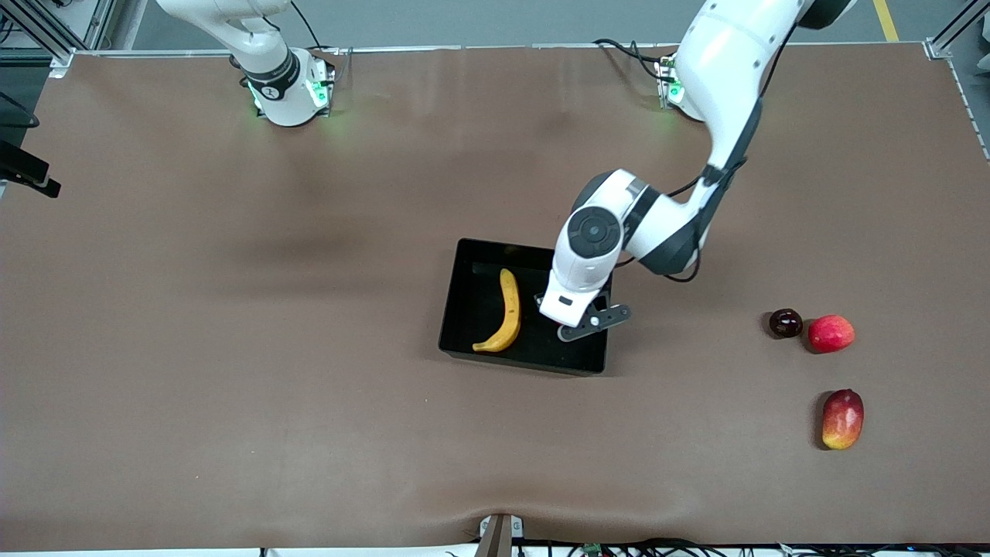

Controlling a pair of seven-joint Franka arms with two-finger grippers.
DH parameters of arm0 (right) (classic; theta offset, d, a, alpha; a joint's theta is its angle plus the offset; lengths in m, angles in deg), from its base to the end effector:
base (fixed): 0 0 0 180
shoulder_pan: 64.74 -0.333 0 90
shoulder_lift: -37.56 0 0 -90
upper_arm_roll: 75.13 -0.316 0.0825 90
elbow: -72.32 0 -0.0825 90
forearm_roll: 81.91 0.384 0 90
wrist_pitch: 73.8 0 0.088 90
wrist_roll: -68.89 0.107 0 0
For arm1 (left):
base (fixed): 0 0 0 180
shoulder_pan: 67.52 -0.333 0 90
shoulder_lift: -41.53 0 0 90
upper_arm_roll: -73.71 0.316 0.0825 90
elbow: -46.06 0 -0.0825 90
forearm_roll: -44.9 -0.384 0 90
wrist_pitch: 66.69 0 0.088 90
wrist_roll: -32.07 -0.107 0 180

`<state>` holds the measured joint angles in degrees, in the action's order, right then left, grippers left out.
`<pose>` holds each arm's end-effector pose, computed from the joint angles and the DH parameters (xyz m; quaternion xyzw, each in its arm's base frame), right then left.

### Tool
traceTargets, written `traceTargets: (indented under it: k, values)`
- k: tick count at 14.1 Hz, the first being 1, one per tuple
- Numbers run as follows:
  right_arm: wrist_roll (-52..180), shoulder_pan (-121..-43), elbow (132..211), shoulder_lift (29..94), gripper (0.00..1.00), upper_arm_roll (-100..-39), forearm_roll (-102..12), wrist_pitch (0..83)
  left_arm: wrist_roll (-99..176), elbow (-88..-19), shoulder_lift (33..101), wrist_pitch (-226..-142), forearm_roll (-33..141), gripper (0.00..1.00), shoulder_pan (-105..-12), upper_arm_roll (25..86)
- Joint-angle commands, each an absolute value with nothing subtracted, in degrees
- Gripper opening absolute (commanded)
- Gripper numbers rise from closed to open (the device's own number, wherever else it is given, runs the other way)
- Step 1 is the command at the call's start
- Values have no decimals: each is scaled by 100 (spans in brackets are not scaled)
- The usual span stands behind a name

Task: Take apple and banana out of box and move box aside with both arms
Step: 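Carry the red apple out and set it beside the mango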

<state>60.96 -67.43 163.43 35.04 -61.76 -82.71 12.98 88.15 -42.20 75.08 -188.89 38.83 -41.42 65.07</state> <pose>0.5252 -0.1036 0.6339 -0.9996 0.0241 0.0165 0.0008 0.5885 -0.3830 0.3156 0.9854 0.1701 0.0075 0.0026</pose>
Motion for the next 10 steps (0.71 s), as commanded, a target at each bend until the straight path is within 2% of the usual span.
traceTargets:
  k: [1, 6, 10]
  values:
    - [6125, -6641, 16302, 3519, 100, -6239, -8297, 1269, 8299, -4052, 7046, -18386, 3769, 0, -4588, 6501]
    - [6133, -6641, 16302, 3519, 100, -6239, -8288, 1260, 6595, -4060, 6781, -18104, 3769, 0, -5765, 6501]
    - [6133, -6649, 16302, 3519, 100, -6239, -8288, 1260, 5538, -4104, 7149, -18235, 3507, 0, -6750, 6492]
